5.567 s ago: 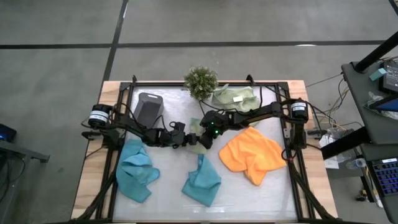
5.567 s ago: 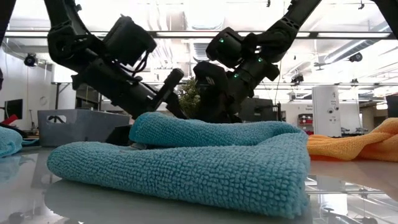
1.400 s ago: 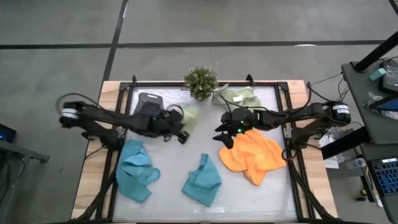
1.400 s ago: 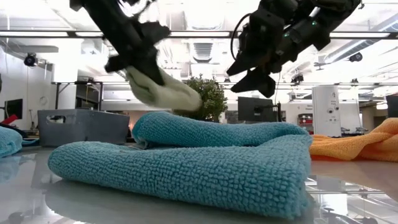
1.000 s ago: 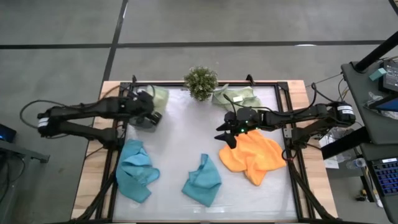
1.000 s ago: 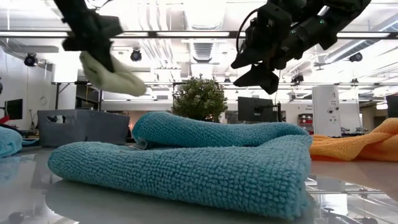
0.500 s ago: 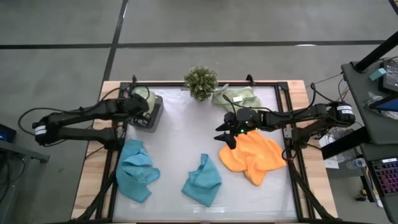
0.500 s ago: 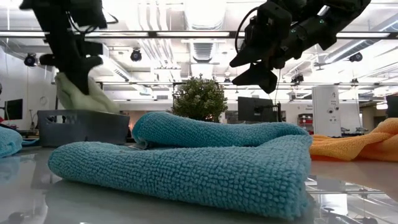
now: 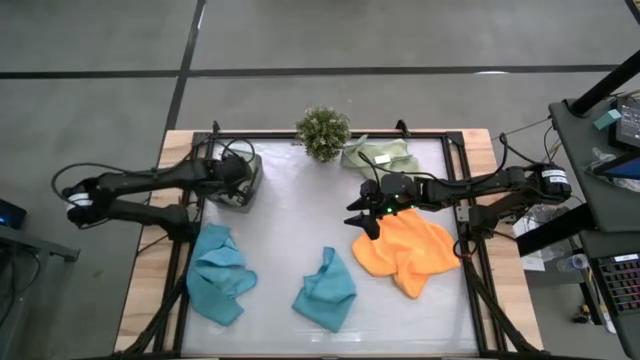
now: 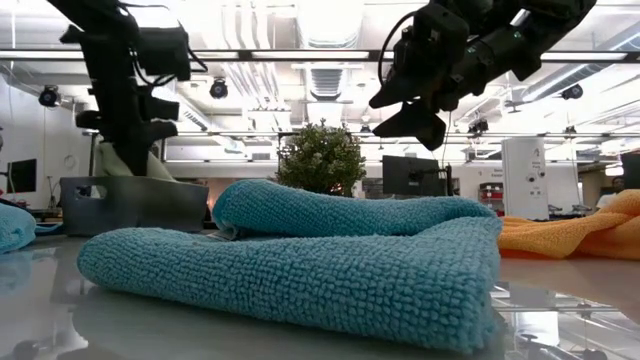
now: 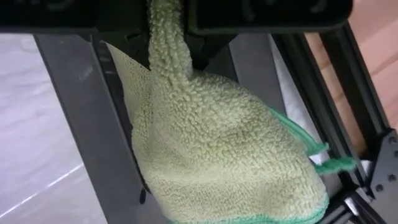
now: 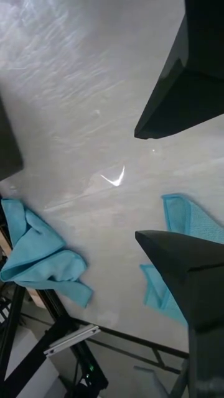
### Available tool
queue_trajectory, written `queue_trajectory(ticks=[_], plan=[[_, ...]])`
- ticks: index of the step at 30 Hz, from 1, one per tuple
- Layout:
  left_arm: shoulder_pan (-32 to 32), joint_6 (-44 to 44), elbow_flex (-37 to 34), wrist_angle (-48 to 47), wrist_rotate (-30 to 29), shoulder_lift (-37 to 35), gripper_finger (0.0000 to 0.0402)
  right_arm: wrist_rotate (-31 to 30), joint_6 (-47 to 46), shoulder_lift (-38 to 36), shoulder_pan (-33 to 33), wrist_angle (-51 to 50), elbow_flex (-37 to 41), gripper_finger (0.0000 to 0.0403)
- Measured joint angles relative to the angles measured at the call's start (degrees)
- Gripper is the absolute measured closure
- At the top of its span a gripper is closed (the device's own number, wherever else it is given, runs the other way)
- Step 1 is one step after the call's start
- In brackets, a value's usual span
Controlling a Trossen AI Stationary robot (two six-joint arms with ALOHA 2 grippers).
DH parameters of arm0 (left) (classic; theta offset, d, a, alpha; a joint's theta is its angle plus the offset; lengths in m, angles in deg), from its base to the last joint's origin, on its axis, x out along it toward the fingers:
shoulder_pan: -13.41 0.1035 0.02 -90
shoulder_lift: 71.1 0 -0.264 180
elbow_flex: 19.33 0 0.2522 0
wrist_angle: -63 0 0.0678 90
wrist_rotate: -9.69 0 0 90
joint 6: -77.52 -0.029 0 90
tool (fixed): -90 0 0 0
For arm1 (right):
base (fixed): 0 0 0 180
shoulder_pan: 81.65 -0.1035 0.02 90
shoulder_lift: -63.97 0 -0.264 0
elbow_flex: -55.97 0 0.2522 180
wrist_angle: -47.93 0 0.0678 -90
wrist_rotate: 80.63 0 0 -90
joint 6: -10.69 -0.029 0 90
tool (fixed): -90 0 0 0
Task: Fold microfiber towels
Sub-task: Put the green microfiber cloth into the black bin
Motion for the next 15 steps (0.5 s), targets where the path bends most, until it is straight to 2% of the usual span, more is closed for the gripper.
queue_trajectory(ticks=[6, 15], plan=[[0.02, 0.07, 0.0, 0.2, 0.0, 3.29, 0.0392, 0.0, 0.0, 0.0, 0.0, -0.01, 0.11, 0.0165], [0.02, 0.01, -0.01, 0.2, -0.03, 6.64, 0.0302, 0.0, 0.02, 0.0, 0.0, 0.01, 0.17, 0.0158]])
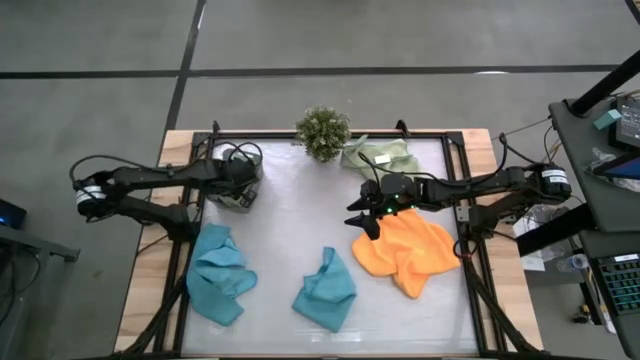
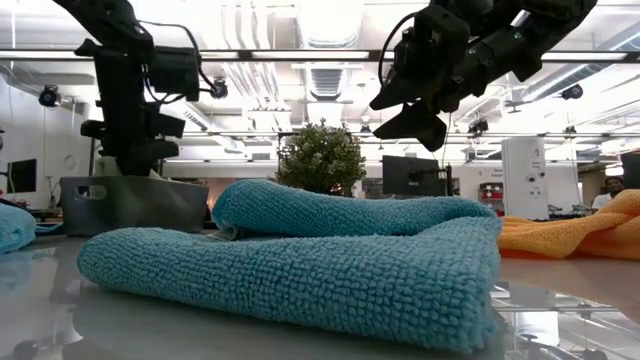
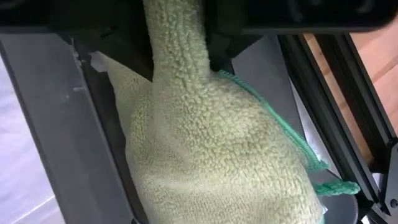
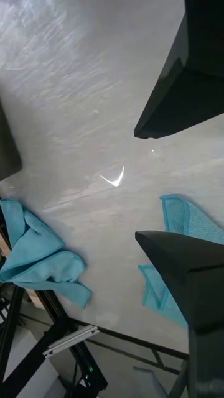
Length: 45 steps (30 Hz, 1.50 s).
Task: Fold microfiber towels
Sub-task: Put the green microfiber cloth into the black bin
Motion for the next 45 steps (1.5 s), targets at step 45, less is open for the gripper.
queue_trajectory(ticks=[45], plan=[[9.31, -25.54, 4.05, -3.54, -1.76, 0.62, 0.0376, -1.64, 0.2, 0.0, 0.02, 0.04, 0.0, 0.0156]])
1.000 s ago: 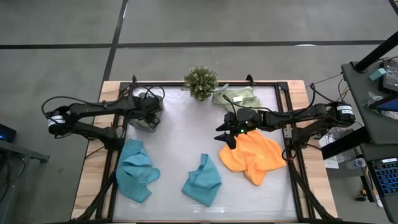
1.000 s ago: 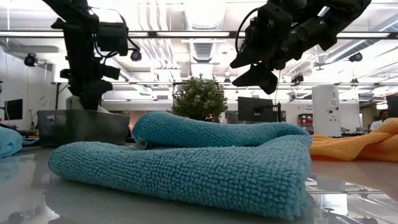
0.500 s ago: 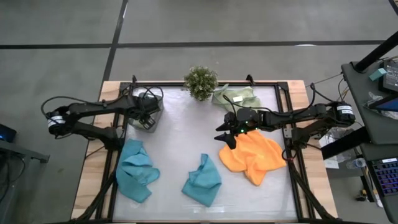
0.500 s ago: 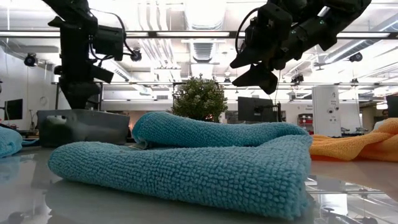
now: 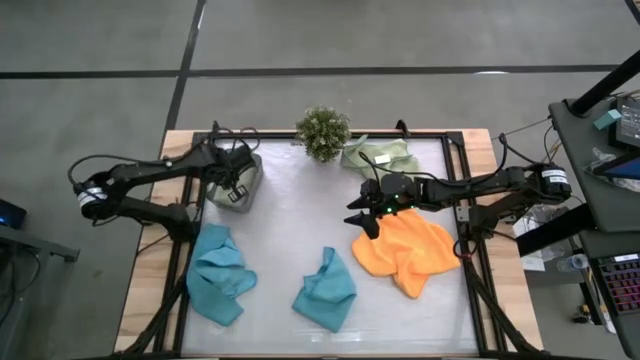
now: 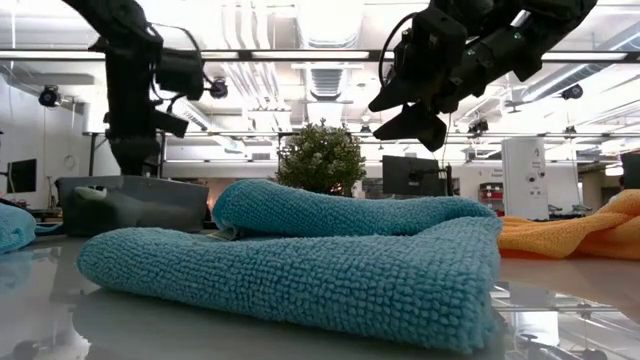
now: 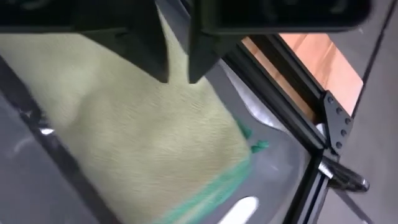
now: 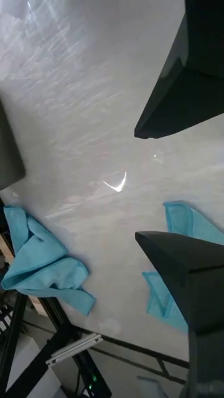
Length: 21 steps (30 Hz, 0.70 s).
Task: Fold microfiber towels
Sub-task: Put the green microfiber cloth into the black bin
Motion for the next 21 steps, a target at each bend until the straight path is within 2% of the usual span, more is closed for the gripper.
queue_trajectory(ticks=[2, 10, 21], plan=[[1.86, -0.09, -1.04, 2.51, -0.01, 0.0, 0.0394, 0.0, 0.0, 0.0, -0.02, 0.0, 0.0, 0.0156], [3.98, -2.52, -3.49, 10.72, 1.46, 1.97, 0.04, 0.0, 0.21, 0.0, -0.01, -0.02, 0.0, 0.0156], [4.28, 3.55, -3.37, 13.04, 1.57, 13.2, 0.04, 0.02, 0.24, 0.0, -0.02, -0.02, 0.0, 0.0156]])
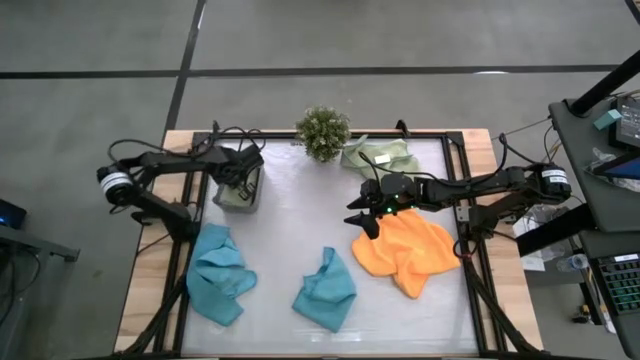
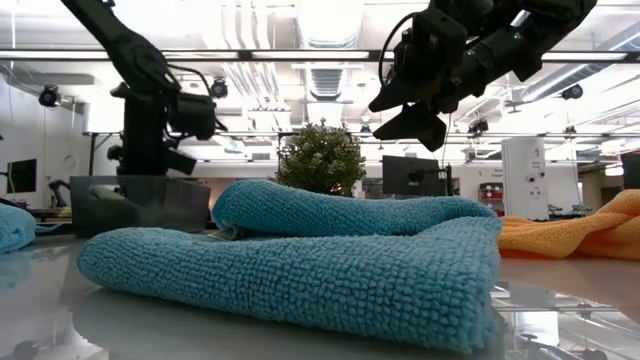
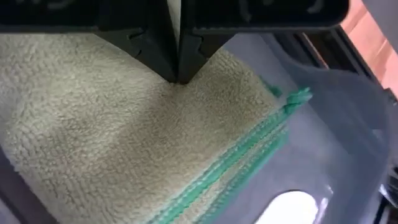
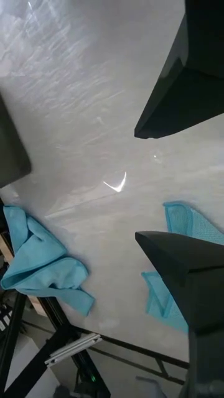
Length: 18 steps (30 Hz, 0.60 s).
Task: Fold microfiber towels
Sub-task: Put the green microfiber cloth into the black bin
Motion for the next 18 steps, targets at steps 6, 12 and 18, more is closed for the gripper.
queue_trajectory(ticks=[6, 12, 18], plan=[[0.0, -0.07, 1.26, -0.52, 0.02, 1.67, 0.04, 0.0, 0.0, 0.0, 0.01, -0.01, 0.0, 0.0156], [-0.13, -2.02, 3.56, -4.16, 0.24, -3.78, 0.04, 0.0, 0.0, 0.0, 0.02, -0.02, 0.0, 0.0156], [-0.15, -4.75, 4.48, -12.33, 8.84, -10.62, 0.04, 0.0, 0.02, 0.0, 0.02, 0.0, 0.0, 0.0156]])
